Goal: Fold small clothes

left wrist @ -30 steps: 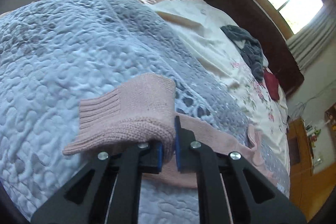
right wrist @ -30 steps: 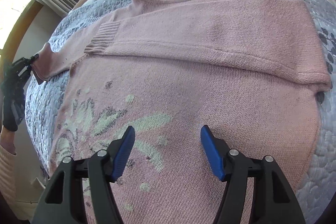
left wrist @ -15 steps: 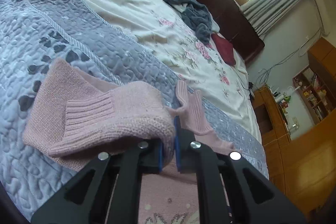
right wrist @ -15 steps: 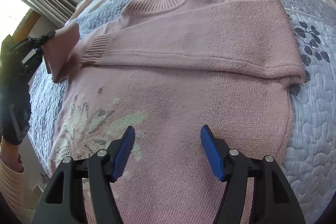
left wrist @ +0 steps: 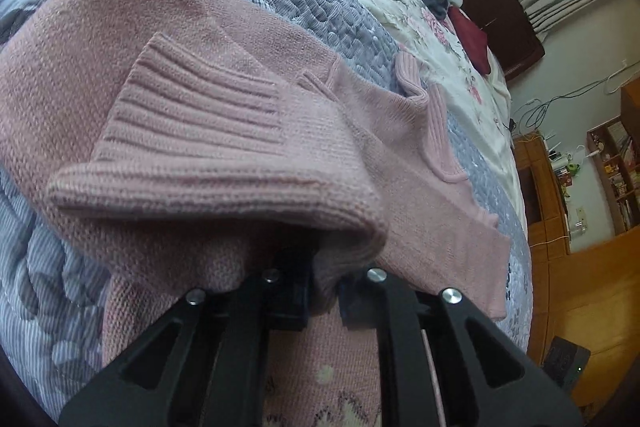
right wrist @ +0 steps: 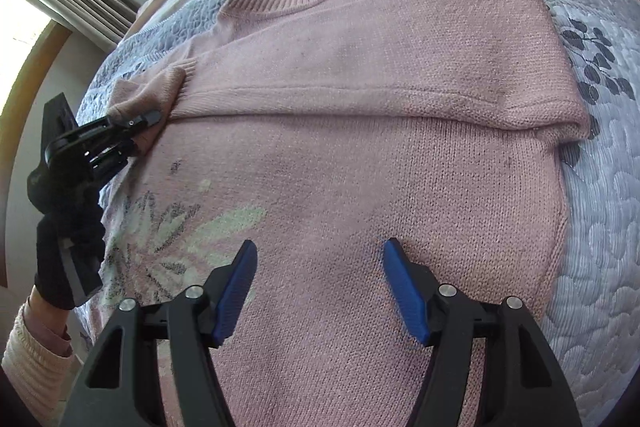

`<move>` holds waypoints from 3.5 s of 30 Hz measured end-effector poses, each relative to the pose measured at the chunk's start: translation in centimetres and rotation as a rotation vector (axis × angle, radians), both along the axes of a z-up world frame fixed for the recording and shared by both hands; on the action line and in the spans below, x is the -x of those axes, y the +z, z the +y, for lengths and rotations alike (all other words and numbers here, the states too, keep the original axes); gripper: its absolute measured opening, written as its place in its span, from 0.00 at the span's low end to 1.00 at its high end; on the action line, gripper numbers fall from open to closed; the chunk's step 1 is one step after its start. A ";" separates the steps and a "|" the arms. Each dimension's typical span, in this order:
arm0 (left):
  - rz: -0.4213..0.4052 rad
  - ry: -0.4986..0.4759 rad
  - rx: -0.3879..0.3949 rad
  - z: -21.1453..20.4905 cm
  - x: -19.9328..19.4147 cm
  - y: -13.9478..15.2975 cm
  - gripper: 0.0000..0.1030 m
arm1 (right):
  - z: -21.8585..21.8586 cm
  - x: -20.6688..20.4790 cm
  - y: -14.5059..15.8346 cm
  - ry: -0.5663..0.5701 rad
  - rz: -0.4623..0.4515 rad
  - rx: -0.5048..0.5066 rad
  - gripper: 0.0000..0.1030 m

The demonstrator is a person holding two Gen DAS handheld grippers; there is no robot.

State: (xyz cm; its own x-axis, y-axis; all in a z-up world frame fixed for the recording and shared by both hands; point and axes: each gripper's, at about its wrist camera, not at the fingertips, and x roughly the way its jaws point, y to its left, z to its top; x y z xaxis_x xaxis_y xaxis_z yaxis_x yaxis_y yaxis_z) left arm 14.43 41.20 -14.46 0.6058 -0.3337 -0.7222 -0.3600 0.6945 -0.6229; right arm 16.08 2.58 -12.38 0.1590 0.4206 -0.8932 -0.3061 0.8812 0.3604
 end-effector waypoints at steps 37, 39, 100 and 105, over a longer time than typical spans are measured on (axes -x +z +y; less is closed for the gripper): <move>-0.065 0.000 -0.182 8.1 3.4 6.4 0.29 | 18.6 -7.6 2.0 0.133 0.137 -0.160 0.65; -0.060 0.015 -0.208 9.3 4.0 7.0 0.29 | 20.5 -8.1 1.3 0.143 0.173 -0.174 0.65; 0.073 -0.235 -0.287 -0.9 -3.2 1.9 0.35 | 16.8 -8.6 -0.1 0.187 -0.059 0.268 0.48; 0.080 -0.234 -0.293 -1.1 -3.3 1.8 0.35 | 16.3 -9.0 0.2 0.186 -0.077 0.317 0.13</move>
State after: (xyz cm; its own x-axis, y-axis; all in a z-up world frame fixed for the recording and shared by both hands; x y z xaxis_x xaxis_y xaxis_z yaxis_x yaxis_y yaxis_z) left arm 17.77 40.12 -12.67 0.4756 -0.2288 -0.8494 -0.2102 0.9080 -0.3623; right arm 25.06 18.87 -12.22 0.1780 0.1535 -0.9720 -0.4866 0.8723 0.0486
